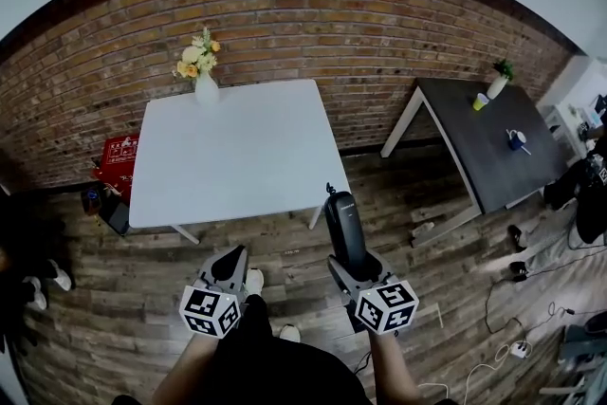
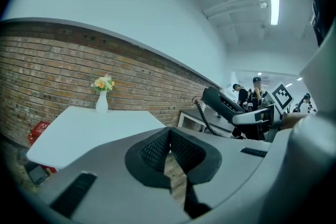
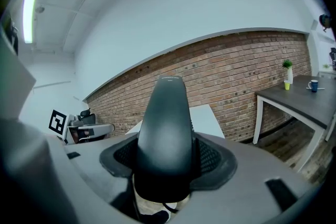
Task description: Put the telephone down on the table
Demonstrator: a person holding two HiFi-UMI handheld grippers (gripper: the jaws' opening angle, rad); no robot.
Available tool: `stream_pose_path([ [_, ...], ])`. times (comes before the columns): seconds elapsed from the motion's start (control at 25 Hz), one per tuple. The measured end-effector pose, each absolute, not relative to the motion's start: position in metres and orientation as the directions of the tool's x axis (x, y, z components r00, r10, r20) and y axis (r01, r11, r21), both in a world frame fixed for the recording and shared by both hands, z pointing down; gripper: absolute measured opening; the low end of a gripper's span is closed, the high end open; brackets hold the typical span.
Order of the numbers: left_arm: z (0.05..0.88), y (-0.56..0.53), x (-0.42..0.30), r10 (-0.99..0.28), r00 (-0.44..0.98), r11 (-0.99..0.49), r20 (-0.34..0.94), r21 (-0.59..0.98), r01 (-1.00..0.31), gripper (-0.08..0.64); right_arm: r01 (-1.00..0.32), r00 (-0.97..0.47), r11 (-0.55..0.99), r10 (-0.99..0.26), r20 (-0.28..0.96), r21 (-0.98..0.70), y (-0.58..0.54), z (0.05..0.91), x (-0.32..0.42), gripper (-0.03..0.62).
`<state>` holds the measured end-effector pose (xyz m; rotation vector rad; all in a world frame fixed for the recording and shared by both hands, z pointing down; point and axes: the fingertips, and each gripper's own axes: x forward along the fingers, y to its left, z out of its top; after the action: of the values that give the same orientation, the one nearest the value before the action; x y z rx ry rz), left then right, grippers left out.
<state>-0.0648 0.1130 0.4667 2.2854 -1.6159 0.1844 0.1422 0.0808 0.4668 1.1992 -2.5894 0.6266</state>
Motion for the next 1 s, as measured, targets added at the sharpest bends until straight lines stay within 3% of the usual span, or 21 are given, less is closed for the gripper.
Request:
stream_pose_path([
  [1.0, 0.475, -0.065, -0.139, -0.814, 0.494, -0.444, 0.306, 0.221, -0.868, 0.012, -0.848, -0.526, 0.431, -0.757, 0.387, -0.308, -0.072, 0.476, 0.072, 0.278],
])
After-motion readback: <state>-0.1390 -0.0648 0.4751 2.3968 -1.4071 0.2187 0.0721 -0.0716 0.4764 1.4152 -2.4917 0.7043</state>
